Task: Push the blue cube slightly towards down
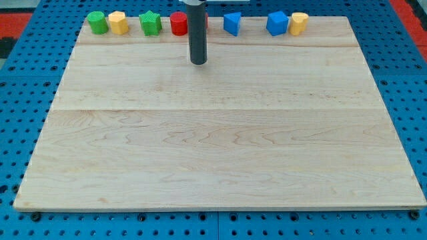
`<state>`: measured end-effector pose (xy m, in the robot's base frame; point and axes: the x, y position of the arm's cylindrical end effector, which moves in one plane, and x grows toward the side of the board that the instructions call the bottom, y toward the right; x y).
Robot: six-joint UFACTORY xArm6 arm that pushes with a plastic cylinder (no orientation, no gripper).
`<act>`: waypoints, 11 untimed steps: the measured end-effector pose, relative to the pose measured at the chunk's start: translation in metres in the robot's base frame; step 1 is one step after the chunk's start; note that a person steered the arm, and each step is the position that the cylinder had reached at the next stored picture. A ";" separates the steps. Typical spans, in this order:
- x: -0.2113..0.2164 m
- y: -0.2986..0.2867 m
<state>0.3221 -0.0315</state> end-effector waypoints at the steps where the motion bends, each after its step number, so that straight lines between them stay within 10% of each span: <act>1: 0.000 0.000; 3: 0.008 0.193; 5: -0.094 0.357; 11: -0.131 0.319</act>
<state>0.1912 0.2875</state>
